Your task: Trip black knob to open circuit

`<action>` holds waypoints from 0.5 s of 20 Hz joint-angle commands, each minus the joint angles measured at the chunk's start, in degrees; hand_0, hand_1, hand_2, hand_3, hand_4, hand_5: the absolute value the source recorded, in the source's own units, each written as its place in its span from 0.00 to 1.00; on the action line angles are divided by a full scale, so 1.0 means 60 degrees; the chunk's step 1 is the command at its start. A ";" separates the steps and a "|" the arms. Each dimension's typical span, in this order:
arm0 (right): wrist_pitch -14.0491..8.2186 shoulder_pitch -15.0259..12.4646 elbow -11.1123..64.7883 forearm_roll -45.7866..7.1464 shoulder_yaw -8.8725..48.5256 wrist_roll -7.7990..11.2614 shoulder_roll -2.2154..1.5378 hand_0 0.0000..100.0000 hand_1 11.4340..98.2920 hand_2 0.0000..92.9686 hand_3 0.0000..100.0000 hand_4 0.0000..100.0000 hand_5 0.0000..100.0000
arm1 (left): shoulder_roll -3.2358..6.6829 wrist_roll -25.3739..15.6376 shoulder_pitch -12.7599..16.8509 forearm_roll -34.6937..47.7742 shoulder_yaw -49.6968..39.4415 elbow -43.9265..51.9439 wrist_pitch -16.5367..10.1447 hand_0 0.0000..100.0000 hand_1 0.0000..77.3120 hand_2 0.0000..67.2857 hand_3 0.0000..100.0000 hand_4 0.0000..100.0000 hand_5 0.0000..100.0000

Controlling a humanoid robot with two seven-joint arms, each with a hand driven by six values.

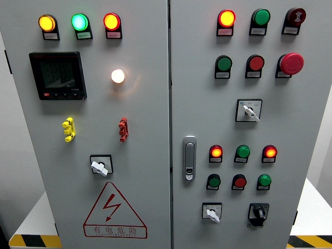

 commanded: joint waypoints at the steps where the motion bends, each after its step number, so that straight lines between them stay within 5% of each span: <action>1: 0.0010 -0.0194 0.1778 0.0401 -0.0355 0.0049 0.0004 0.64 0.25 0.03 0.21 0.12 0.20 | 0.0001 0.0000 0.0006 0.0000 0.0001 0.0000 0.0000 0.00 0.04 0.19 0.21 0.07 0.02; 6: -0.0224 -0.0941 0.5383 0.1371 -0.1132 -0.0010 -0.0025 0.63 0.28 0.02 0.24 0.18 0.33 | -0.0014 0.0000 0.0006 0.0000 0.0001 0.0000 0.0000 0.00 0.04 0.19 0.21 0.07 0.02; 10: -0.1041 -0.1439 0.7580 0.1386 -0.1951 -0.0039 -0.0025 0.63 0.30 0.01 0.27 0.22 0.38 | 0.0001 0.0000 0.0006 0.0000 0.0001 0.0000 0.0000 0.00 0.04 0.19 0.21 0.07 0.02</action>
